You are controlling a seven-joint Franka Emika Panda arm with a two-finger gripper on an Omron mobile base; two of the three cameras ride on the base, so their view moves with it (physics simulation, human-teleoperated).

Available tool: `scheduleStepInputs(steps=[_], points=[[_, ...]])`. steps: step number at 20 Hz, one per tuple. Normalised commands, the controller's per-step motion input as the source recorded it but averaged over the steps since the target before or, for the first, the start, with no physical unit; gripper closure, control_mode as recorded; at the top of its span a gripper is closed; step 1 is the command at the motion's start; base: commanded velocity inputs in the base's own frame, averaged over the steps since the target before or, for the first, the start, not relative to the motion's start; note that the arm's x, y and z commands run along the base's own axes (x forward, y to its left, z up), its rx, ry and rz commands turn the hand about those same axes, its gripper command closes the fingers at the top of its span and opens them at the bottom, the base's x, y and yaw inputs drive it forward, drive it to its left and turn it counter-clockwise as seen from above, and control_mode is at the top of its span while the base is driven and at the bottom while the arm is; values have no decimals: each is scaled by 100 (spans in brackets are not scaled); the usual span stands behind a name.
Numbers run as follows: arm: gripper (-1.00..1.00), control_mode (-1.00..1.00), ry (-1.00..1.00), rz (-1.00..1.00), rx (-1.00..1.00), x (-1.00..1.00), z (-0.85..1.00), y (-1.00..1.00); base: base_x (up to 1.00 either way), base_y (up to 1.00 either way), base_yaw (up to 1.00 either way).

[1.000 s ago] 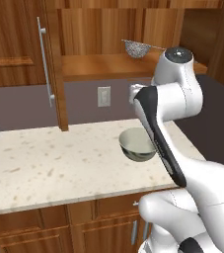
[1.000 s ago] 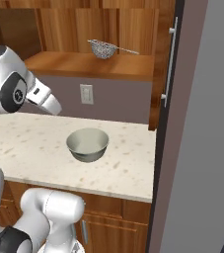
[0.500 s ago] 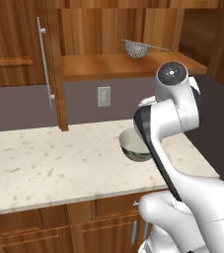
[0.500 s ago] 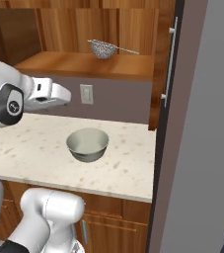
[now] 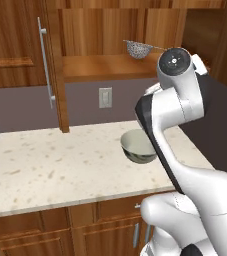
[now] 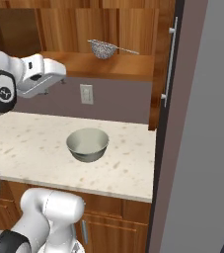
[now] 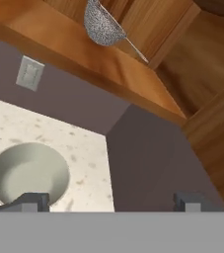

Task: Open the cabinet and setup a tea strainer by placing it in the bowl upright.

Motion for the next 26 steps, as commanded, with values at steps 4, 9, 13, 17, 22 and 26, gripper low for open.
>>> scheduleStepInputs(steps=[4, 9, 13, 17, 22, 26], points=[[-100, -100, -10, 13, -8, 13, 63, 0, 0, 0, 0], [-100, -100, 1, 5, 0, 32, 11, -6, 0, 0, 0], [-100, -100, -1, 0, 0, 59, 1, -6, 0, 0, 0], [-100, -100, -3, 2, -1, 58, 0, 0, 0, 0, 0], [-100, -100, -8, 7, -17, 43, 0, 0, 0, 0, 0], [-100, -100, -10, 13, -15, 16, 17, 0, 0, 0, 0]])
